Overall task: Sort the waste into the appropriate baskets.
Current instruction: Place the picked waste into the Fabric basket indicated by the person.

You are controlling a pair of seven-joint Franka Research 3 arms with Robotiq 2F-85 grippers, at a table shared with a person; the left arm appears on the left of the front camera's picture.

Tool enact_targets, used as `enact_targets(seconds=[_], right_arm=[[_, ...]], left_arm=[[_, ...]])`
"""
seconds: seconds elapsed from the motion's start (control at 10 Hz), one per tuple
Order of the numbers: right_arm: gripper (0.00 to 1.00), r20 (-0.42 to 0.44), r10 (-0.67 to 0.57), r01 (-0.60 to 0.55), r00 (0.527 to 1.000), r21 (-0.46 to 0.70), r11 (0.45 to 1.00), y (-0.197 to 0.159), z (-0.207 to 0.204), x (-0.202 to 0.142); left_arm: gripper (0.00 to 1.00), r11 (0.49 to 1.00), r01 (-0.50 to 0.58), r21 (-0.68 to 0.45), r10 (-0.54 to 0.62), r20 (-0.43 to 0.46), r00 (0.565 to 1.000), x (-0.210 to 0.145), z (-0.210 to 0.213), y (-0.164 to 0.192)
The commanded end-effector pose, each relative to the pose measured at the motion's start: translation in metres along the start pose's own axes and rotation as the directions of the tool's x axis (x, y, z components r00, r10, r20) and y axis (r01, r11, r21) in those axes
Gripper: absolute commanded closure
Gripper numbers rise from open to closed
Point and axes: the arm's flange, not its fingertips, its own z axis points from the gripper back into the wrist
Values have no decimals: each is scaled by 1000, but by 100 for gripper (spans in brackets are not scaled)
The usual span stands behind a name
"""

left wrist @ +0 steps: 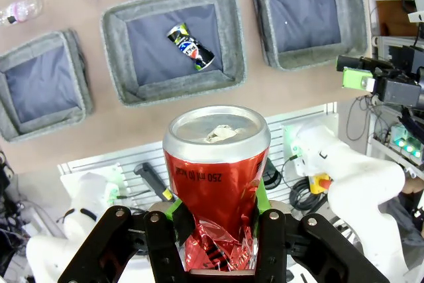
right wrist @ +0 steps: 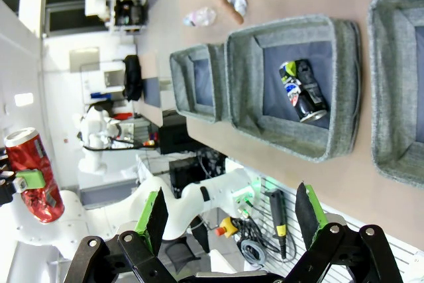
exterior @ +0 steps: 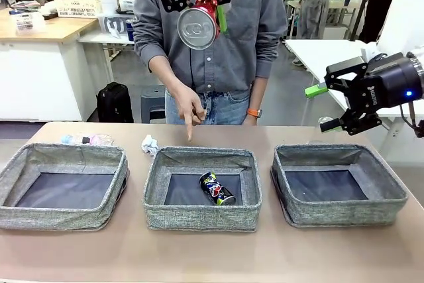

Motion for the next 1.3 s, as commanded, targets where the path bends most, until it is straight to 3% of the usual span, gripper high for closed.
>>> enact_targets(seconds=[0.0, 0.1, 0.3, 0.5, 0.8, 0.9, 1.2], right_arm=[[0, -10, 6, -6, 1000, 1, 1000, 1, 1, 2], [0, -10, 6, -6, 1000, 1, 1000, 1, 1, 2], [0, -10, 6, -6, 1000, 1, 1000, 1, 1, 2], [0, -10, 6, -6, 1000, 1, 1000, 1, 1, 2], [0, -10, 6, -6, 1000, 1, 1000, 1, 1, 2], [0, -10, 6, -6, 1000, 1, 1000, 1, 1, 2], [0, -10, 6, -6, 1000, 1, 1000, 1, 1, 2]], left_arm=[[68, 1000, -8, 22, 7, 45, 999, 4, -14, 5], [68, 999, -23, 30, 20, 82, 996, 9, -36, 15], [68, 999, -44, 10, 43, 52, 998, 11, -86, 39], [68, 999, -12, -38, 9, -75, 997, 15, -145, 63], [68, 990, -132, -40, 130, -57, 990, 31, -225, 94], [68, 989, -139, -48, 134, -89, 987, 36, -249, 99], [68, 983, -182, -17, 180, -100, 979, 49, -279, 105]])
